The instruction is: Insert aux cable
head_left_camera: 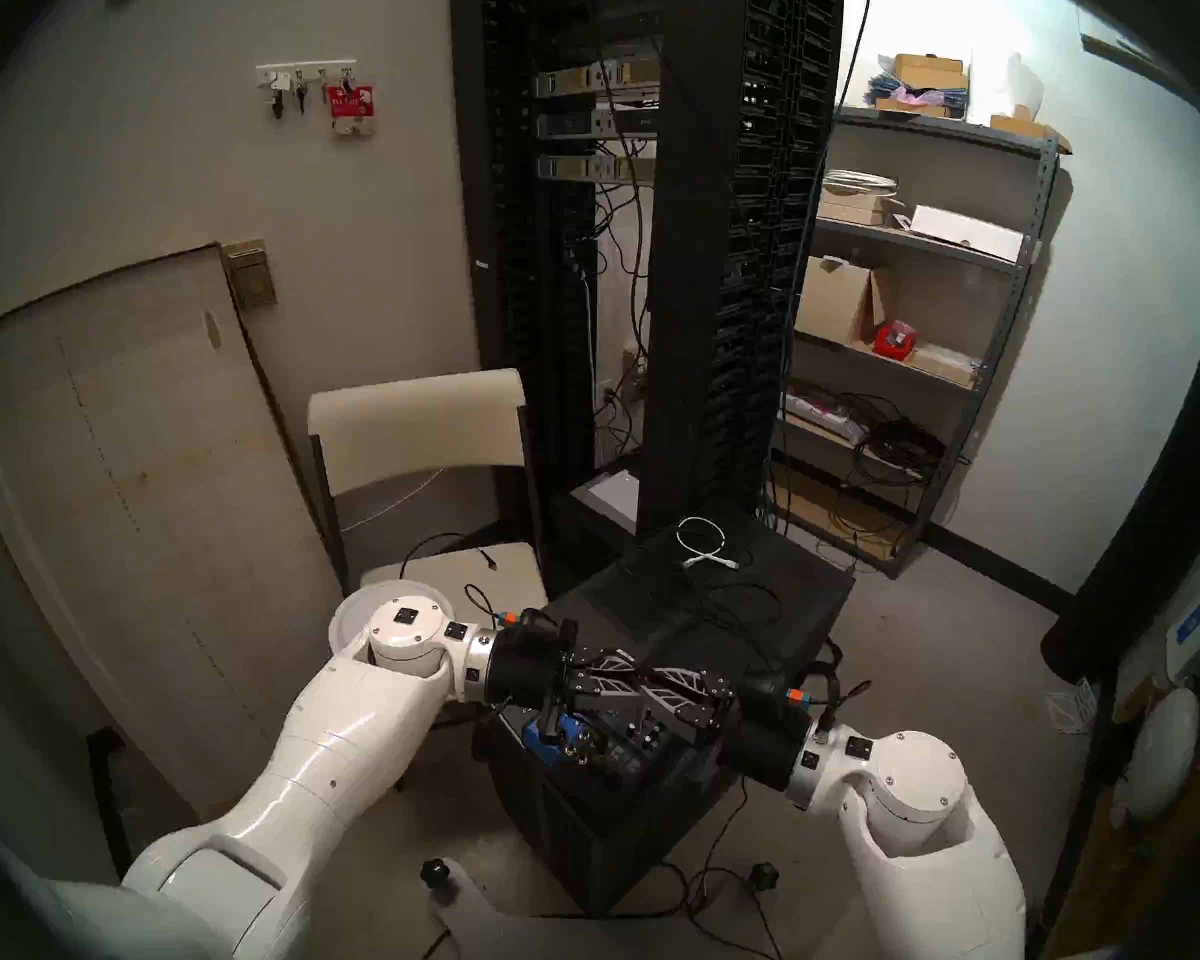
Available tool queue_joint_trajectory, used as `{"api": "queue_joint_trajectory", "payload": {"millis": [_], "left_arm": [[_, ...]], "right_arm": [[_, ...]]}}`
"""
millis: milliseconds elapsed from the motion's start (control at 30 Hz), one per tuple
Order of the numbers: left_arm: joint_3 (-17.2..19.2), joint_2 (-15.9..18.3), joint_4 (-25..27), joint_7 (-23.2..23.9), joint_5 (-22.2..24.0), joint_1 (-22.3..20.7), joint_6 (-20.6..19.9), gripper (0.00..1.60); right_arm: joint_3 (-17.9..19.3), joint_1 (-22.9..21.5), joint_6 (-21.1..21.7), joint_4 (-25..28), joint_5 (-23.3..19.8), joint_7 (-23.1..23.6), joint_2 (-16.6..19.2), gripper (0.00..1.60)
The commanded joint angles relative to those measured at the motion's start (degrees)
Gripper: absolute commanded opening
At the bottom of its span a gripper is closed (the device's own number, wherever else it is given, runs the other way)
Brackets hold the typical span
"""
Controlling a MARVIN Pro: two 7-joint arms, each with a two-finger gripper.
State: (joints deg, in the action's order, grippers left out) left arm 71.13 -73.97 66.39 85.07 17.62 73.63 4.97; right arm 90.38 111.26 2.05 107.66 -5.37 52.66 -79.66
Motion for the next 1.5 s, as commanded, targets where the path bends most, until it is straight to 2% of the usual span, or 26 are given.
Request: {"api": "queue_joint_trajectory", "payload": {"millis": [0, 233, 333, 433, 500, 600, 767, 867, 900, 933, 1000, 1100, 1267, 1300, 1467], "left_arm": [[0.09, -0.77, 0.8, -0.07, 0.9, -1.34, 0.13, 0.0], [-0.11, -0.64, 1.09, -0.07, 0.73, -1.49, 0.33, 0.0], [-0.15, -0.65, 0.96, -0.07, 0.78, -1.63, 0.27, 0.31], [-0.14, -0.63, 0.89, -0.07, 0.83, -1.69, 0.2, 0.35], [-0.19, -0.61, 0.81, -0.07, 0.81, -1.77, 0.19, 0.55], [-0.06, -0.63, 0.84, -0.07, 0.91, -1.7, 0.05, 0.61], [0.14, -0.71, 0.64, -0.07, 1.2, -1.79, -0.36, 0.89], [0.34, -0.74, 0.67, -0.07, 1.37, -1.66, -0.62, 0.9], [0.38, -0.75, 0.72, -0.07, 1.36, -1.62, -0.68, 1.08], [0.37, -0.76, 0.66, -0.07, 1.41, -1.67, -0.77, 1.19], [0.44, -0.77, 0.71, -0.07, 1.44, -1.63, -0.9, 1.19], [0.47, -0.76, 0.77, -0.07, 1.4, -1.58, -1.11, 1.3], [0.74, -0.57, 1.22, -0.07, 1.52, -1.34, -1.55, 1.38], [0.81, -0.49, 1.33, -0.07, 1.56, -1.3, -1.65, 1.46], [1.34, 0.07, 2.34, -0.07, 1.93, -0.82, -2.37, 1.53]], "right_arm": [[-0.48, 0.38, -0.37, 1.21, -0.67, 0.29, -0.62, 0.0], [-0.08, 0.5, -0.86, 1.21, -0.75, -0.03, -0.77, 0.0], [0.35, 0.62, -1.34, 1.05, -0.98, -0.46, -1.16, 0.0], [0.84, 0.58, -1.36, 0.94, -1.47, -0.98, -1.83, 0.0], [1.01, 0.4, -1.59, 0.83, -1.47, -1.16, -2.0, 0.0], [1.29, 0.31, -1.73, 0.68, -1.83, -1.38, -2.3, 0.0], [1.75, 0.32, -2.47, 0.39, -1.82, -2.33, -2.95, 0.0], [1.97, 0.13, -2.93, -0.16, -1.52, -3.17, -3.42, 0.0], [2.05, 0.17, -3.23, -0.24, -1.33, -3.61, -3.65, 0.0], [2.13, 0.02, -3.38, -0.45, -1.33, -3.72, -3.71, 0.0], [2.34, -0.1, -3.96, -0.73, -1.43, -4.19, -4.06, 0.0], [2.45, -0.39, -3.87, -0.81, -1.6, -4.39, -4.21, 0.0], [3.01, 0.06, -3.98, -0.52, -2.28, -5.21, -5.11, 0.0], [3.13, 0.13, -3.94, -0.39, -2.36, -5.17, -5.04, 0.0], [4.43, 0.87, -4.39, 0.24, -2.74, -6.1, -5.45, 0.0]]}}
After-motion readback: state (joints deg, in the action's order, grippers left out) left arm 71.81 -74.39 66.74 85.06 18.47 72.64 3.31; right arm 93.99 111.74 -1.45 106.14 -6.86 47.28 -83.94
